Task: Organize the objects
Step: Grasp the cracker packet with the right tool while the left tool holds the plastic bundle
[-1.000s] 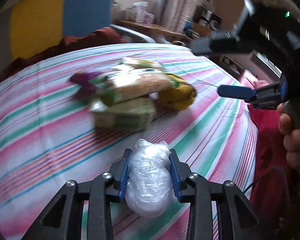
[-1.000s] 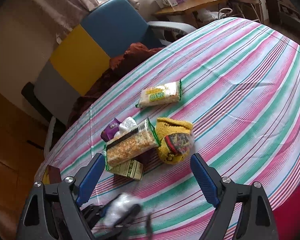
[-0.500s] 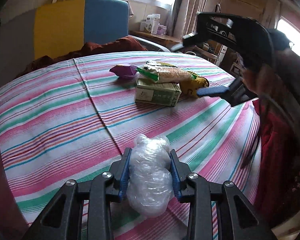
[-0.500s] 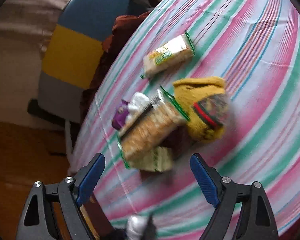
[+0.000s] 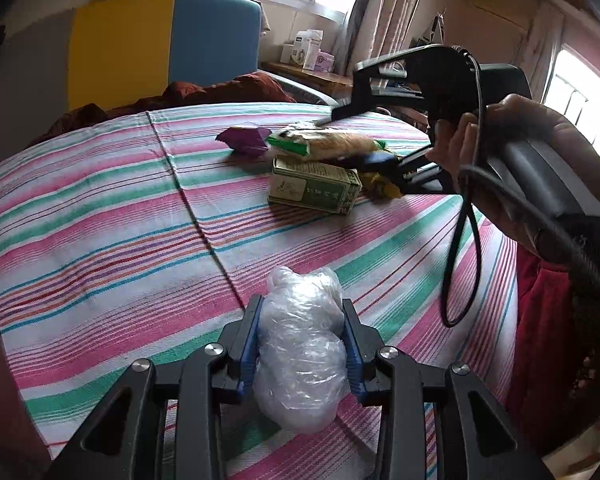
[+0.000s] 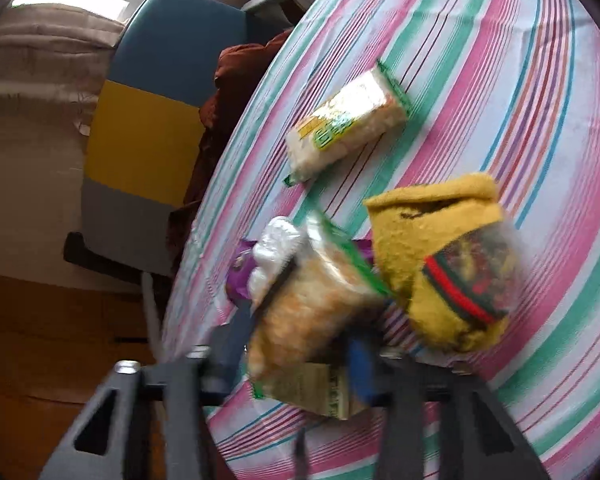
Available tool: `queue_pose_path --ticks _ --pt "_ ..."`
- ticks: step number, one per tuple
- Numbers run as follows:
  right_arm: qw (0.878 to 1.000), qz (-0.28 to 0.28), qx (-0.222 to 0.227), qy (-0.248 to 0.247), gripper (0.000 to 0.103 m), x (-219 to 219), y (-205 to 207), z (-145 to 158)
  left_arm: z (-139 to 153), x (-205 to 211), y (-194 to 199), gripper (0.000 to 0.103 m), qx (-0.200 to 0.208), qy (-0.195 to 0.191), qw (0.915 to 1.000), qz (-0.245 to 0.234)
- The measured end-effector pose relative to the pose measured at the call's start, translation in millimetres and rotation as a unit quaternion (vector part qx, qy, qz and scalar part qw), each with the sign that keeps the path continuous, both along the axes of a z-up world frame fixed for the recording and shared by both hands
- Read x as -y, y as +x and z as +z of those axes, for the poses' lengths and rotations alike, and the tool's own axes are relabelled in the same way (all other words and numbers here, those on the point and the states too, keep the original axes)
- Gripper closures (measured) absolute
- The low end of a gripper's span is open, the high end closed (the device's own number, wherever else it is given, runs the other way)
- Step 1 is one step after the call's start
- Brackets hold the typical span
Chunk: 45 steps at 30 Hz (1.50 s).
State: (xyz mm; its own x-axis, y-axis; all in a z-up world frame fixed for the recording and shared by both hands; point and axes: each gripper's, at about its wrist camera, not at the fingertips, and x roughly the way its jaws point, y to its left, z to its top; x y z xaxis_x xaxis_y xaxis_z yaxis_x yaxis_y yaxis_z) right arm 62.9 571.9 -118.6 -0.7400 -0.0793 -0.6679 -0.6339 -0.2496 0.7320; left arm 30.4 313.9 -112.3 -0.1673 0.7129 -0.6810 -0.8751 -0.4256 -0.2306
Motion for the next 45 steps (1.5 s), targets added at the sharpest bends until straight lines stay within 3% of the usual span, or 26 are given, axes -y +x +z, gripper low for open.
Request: queue_pose_path --ticks 6,16,19,22,23,25,28,31,35,37,39,42,45 --pt "0.999 0.013 0.002 0.034 0.077 7.1 6.9 14.2 -0.1 0.2 1.5 0.065 -0.004 -0.002 1.0 0.0" --pt "0.987 0.079 -0.004 0.142 0.078 42.8 12.2 56.9 1.9 5.7 10.3 0.067 -0.025 -0.007 0.9997 0.0" --pt "0.988 0.073 0.016 0.133 0.078 42.1 11.4 52.4 1.4 5.6 10.0 0.067 -0.03 -0.011 0.9995 0.0" --pt "0.991 0.073 0.025 0.11 0.073 38.1 20.0 44.5 1.4 5.7 11.8 0.067 -0.036 -0.014 0.9993 -0.001" --pt "0.991 0.073 0.031 0.107 0.066 38.2 19.4 44.7 1.3 6.1 12.1 0.067 -0.037 -0.014 0.9992 -0.002" --pt "0.986 0.1 0.043 0.124 0.061 41.6 15.7 51.6 1.0 6.3 11.8 0.067 -0.038 -0.014 0.9992 -0.002" --pt "0.96 0.186 0.095 0.189 0.053 53.9 -4.0 63.0 0.6 7.6 11.3 0.067 -0.035 -0.012 0.9993 -0.003" --pt "0.912 0.257 0.17 0.269 0.053 65.1 -23.8 61.5 0.1 9.2 11.1 0.067 -0.033 -0.01 0.9994 -0.003" --pt "0.854 0.346 0.241 0.306 0.053 73.6 -42.8 38.6 -0.5 10.3 9.5 0.067 -0.028 -0.006 0.9996 -0.004" --pt "0.83 0.383 0.255 0.316 0.052 80.5 -48.6 27.0 -0.4 10.8 9.4 0.067 -0.027 -0.005 0.9996 -0.004" --pt "0.818 0.401 0.245 0.333 0.034 85.5 -51.6 27.4 -0.7 11.1 8.7 0.067 -0.024 -0.003 0.9997 -0.004" --pt "0.791 0.436 0.244 0.353 0.031 96.1 -59.2 20.0 -0.6 10.8 7.9 0.066 -0.021 -0.002 0.9998 -0.004" --pt "0.788 0.438 0.241 0.359 0.031 95.9 -64.3 17.9 -0.9 11.1 7.5 0.066 -0.019 -0.001 0.9998 -0.003"
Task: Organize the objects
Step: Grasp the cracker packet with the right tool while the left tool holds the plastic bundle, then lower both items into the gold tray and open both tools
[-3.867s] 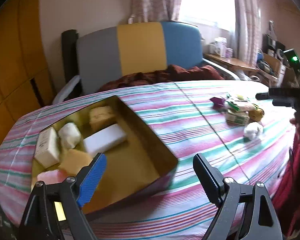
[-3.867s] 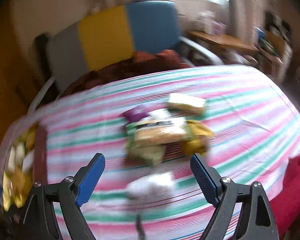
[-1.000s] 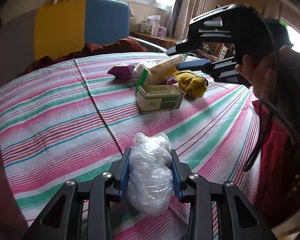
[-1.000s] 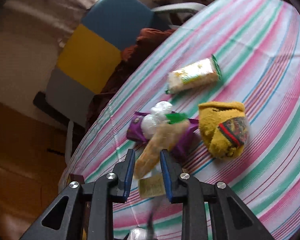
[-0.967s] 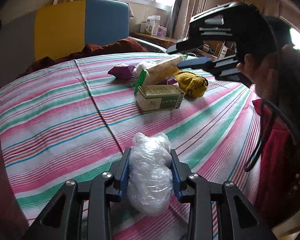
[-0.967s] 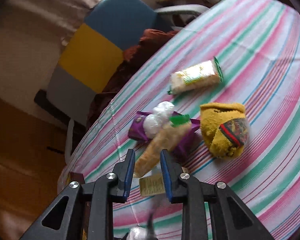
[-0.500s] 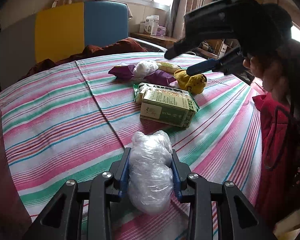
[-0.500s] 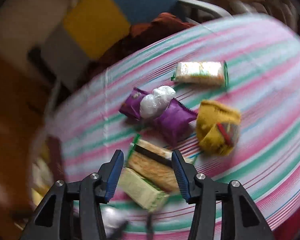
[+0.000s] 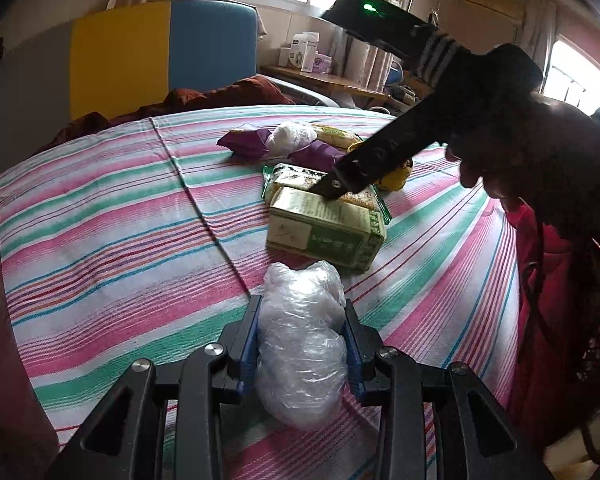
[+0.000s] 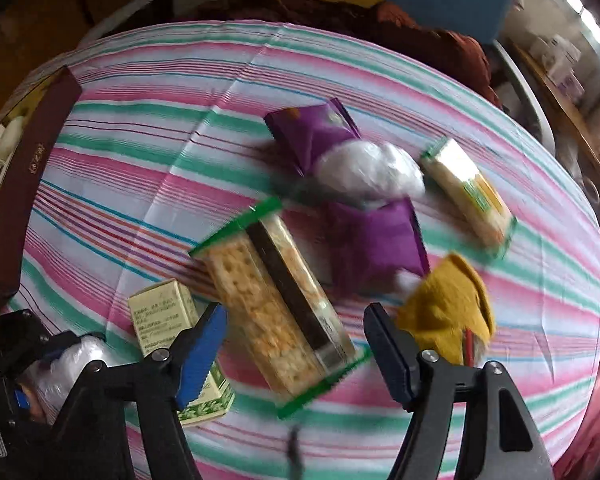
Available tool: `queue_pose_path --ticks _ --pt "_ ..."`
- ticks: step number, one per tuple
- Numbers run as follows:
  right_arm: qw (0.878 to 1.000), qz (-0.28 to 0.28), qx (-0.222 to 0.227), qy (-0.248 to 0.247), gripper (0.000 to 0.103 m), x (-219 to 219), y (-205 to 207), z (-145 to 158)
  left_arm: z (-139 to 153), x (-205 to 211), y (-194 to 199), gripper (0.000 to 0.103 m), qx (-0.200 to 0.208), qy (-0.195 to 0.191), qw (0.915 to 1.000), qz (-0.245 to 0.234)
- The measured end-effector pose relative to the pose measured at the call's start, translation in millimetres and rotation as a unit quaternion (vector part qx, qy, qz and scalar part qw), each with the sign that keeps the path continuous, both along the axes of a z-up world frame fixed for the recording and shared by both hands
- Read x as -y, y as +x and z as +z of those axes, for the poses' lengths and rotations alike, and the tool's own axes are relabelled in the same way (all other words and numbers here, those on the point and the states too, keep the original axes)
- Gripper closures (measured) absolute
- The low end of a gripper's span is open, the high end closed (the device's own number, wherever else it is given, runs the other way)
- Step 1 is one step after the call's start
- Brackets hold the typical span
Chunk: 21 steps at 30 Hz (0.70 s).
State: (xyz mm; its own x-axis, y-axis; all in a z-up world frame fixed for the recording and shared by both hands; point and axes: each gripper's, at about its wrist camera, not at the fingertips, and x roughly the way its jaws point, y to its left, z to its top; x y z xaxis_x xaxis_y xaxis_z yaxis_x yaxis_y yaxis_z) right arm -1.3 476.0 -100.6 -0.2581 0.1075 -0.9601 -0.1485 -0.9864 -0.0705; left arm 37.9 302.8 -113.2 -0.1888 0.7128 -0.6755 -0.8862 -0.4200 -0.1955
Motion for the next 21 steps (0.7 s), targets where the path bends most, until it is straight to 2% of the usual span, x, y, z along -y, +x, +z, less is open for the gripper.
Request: queue_pose_path --ticks 1,2,4,8,15,21 --pt "1.0 0.002 0.006 -0.004 0.031 0.0 -1.9 -5.2 -0.1 0.0 0.0 0.066 0.0 0.0 1.0 0.0" --pt "1.0 0.006 0.013 -0.007 0.037 -0.1 -1.5 -11.7 0.0 -0.2 0.3 0.066 -0.001 0.0 1.0 0.0" --pt "0.999 0.002 -0.01 -0.034 0.05 -3.1 1.4 -12.1 -0.5 -0.8 1.0 0.066 -0.001 -0.001 1.0 0.0" --pt "0.999 -0.025 -0.026 -0.038 0.056 -13.4 7.2 -10.0 0.4 -1.1 1.2 0.068 -0.004 -0.001 1.0 0.001" --pt "0.994 -0.055 -0.093 -0.036 0.056 -19.1 26.6 25.9 9.4 4.7 -3.1 0.069 0.028 -0.001 0.9995 0.015" --pt "0.988 -0.057 -0.136 -0.046 0.056 10.5 31.0 62.0 42.0 26.4 3.4 0.069 0.017 0.035 0.999 0.023"
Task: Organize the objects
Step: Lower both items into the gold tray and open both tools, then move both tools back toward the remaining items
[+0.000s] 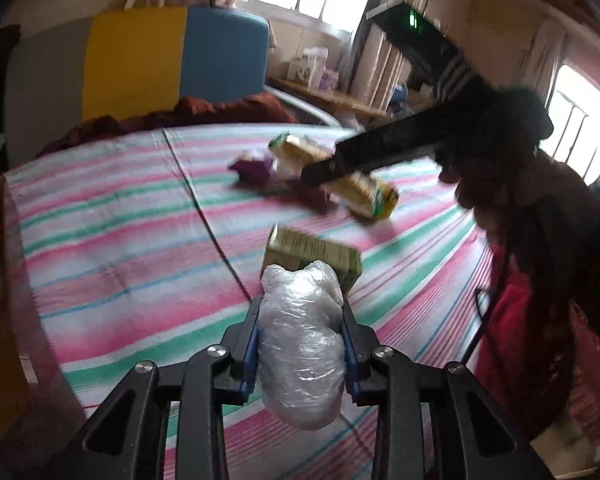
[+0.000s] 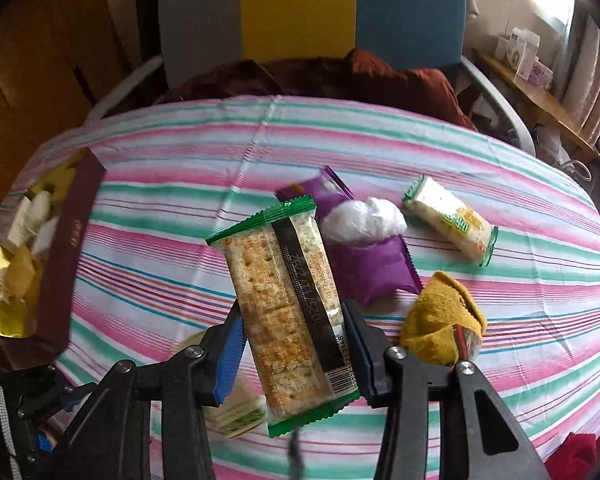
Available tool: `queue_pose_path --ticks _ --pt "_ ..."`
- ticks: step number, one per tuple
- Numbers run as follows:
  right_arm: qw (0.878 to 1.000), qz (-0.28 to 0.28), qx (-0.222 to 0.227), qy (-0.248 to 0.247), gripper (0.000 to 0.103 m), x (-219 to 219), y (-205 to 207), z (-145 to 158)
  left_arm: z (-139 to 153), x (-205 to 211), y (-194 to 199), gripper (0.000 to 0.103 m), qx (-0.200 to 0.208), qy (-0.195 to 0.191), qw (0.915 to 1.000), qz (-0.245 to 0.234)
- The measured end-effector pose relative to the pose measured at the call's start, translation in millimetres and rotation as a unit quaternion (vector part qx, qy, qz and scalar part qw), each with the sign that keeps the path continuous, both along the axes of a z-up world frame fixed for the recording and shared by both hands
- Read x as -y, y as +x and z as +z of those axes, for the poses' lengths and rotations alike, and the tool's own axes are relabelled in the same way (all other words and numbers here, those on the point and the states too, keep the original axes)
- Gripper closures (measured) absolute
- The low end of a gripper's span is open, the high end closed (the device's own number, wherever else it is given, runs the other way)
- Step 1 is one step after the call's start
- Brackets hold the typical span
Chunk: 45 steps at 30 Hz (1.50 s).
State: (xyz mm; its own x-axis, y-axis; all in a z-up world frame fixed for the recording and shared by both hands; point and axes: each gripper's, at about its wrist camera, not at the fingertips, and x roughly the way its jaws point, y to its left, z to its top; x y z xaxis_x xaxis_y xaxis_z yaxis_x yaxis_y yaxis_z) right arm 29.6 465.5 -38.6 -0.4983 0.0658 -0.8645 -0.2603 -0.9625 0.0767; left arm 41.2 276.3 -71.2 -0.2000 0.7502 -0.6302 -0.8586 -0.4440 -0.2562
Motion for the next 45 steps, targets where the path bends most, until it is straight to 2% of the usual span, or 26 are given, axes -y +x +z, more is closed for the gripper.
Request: queue_pose_path --ticks 6,11,18,23,25,28,34,36,44,45 --pt "0.997 0.02 -0.053 -0.045 0.056 44.9 -7.8 18.6 36.4 38.5 -10.5 0.069 -0.027 0.024 0.9979 0.053" --pt "0.991 0.054 -0.076 -0.093 0.056 88.1 -21.3 24.7 55.9 90.1 -32.8 0.068 -0.041 0.033 0.9904 0.127" --pt "0.979 0.105 -0.088 -0.148 0.056 156.5 -47.4 27.3 63.7 185.3 -60.1 0.068 -0.046 0.022 0.966 0.253" --pt "0.969 0.138 -0.077 -0.189 0.052 202.6 -65.5 20.2 50.0 232.4 -72.3 0.066 -0.038 -0.002 0.9469 0.319" --pt "0.964 0.152 -0.071 -0.207 0.05 217.3 -69.0 15.9 42.8 245.8 -74.4 0.061 -0.03 -0.008 0.9412 0.336" --pt "0.964 0.159 -0.06 -0.205 0.046 230.9 -69.5 10.5 35.4 259.6 -73.8 0.043 -0.03 -0.017 0.9336 0.357" --pt "0.973 0.15 -0.045 -0.169 0.046 234.7 -58.2 0.7 34.5 267.4 -71.7 0.036 -0.03 -0.02 0.9259 0.376" --pt "0.977 0.144 -0.048 -0.15 0.044 236.2 -53.2 1.7 37.9 266.4 -69.8 0.031 -0.032 -0.018 0.9243 0.38" --pt "0.986 0.137 -0.077 -0.057 0.04 246.6 -36.8 11.9 47.2 257.3 -62.8 0.027 -0.05 -0.032 0.9196 0.388" --pt "0.986 0.138 -0.083 -0.042 0.033 249.4 -34.2 13.4 47.8 256.3 -62.1 0.027 -0.053 -0.035 0.9186 0.39"
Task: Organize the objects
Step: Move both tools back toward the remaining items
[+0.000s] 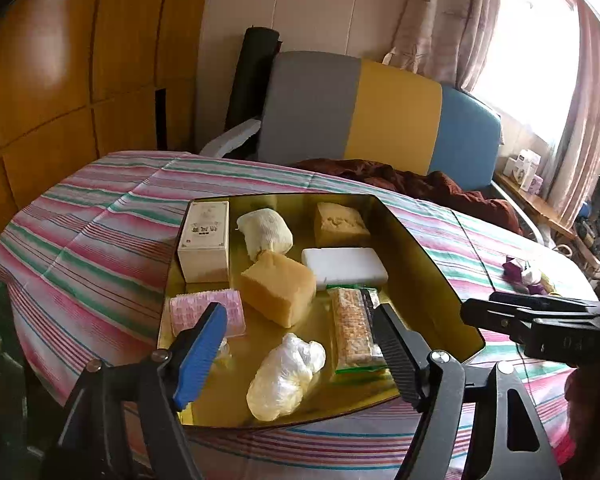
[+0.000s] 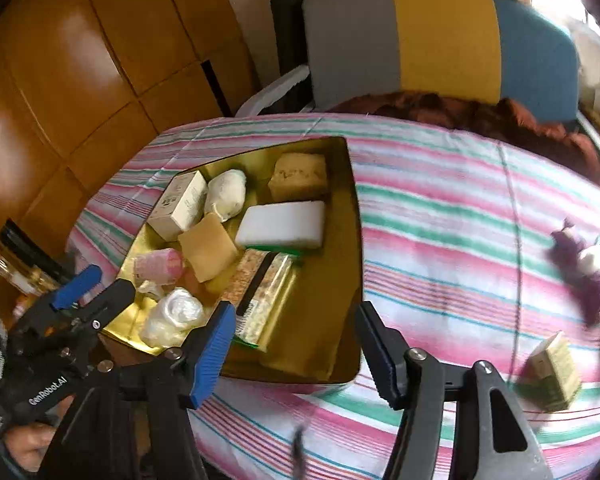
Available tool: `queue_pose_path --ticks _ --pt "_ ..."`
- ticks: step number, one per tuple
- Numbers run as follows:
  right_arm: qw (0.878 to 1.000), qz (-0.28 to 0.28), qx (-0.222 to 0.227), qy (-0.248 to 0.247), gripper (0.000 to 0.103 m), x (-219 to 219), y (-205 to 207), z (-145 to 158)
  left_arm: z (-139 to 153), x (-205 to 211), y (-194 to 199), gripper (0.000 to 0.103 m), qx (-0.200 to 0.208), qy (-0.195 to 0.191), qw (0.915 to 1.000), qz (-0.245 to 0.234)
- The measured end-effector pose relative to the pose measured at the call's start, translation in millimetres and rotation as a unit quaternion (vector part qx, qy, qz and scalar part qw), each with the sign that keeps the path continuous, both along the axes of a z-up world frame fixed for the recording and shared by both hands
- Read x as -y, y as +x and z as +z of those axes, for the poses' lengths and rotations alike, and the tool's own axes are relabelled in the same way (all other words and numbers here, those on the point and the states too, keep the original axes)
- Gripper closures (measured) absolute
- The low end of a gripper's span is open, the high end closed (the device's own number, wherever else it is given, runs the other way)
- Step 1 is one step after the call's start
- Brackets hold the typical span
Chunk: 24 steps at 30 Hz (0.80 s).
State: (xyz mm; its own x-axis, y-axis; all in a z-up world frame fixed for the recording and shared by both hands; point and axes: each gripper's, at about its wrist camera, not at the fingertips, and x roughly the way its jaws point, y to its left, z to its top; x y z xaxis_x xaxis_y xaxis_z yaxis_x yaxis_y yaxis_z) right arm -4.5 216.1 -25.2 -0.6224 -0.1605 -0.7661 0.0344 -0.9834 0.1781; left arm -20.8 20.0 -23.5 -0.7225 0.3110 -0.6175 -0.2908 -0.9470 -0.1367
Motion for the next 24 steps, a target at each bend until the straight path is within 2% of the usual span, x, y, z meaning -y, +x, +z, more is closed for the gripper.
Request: queue_pose_path --ticks 2,7,12,24 --pt "1.0 -0.001 -0.012 0.019 0.023 2.6 3.9 2.6 1.7 -2.0 2.6 0.026 -0.006 -0.01 0.9999 0.004" --pt "0.999 -0.004 -0.023 0.049 0.022 8.4 8.7 2.5 7.2 -6.8 9.5 0.02 -0.026 -0.035 0.9989 0.017" --pt "0.998 -0.018 -0.023 0.053 0.022 2.0 10.9 -1.2 10.3 -12.3 15.6 0.018 -0.037 -0.048 0.9981 0.013" --pt "0.995 -0.076 -0.022 0.054 0.021 -46.8 23.3 -4.4 6.2 -32.5 23.3 0.018 -0.037 -0.067 0.9969 -0.015"
